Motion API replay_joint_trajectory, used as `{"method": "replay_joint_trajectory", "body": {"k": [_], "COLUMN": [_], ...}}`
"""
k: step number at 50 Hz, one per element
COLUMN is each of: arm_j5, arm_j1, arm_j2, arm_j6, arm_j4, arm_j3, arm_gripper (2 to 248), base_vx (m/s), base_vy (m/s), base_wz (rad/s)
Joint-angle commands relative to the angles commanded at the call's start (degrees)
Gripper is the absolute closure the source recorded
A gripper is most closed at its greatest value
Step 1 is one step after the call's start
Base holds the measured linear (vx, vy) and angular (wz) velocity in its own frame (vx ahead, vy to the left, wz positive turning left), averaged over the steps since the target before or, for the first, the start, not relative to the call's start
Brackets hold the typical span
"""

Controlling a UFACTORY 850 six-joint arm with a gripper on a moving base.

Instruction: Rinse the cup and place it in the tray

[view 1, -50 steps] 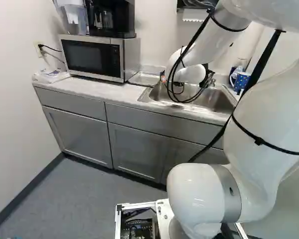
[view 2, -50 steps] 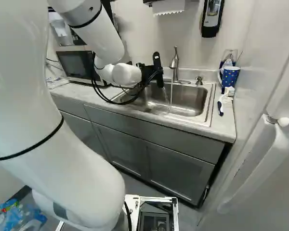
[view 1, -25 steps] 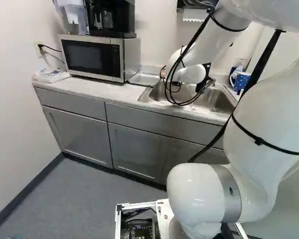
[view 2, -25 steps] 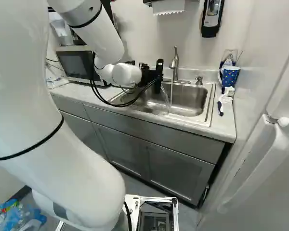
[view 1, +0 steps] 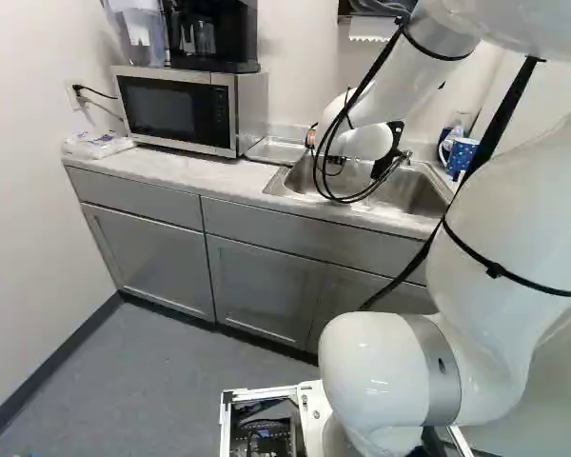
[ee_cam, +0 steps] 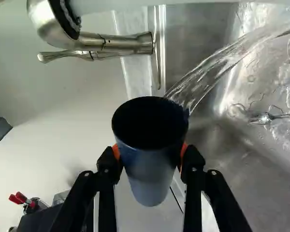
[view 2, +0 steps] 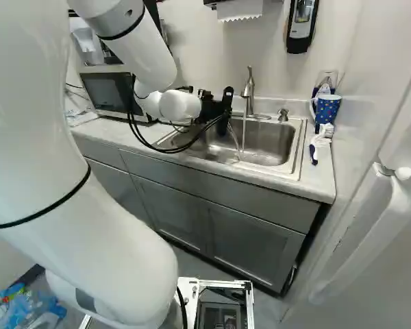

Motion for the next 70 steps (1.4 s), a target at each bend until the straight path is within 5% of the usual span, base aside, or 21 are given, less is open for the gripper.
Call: {"method": "replay_joint_trajectory", "body": {"k": [70], "arm_j5": [0.0], "arm_j1": [0.0], "arm_j2": [0.0], "arm_j6": [0.0], "arm_j4": [0.0], "arm_j3": [0.0], "arm_gripper": [124], "base_vx": [0.000], "base_vy": [0.000], "base_wz": [0.000]}}
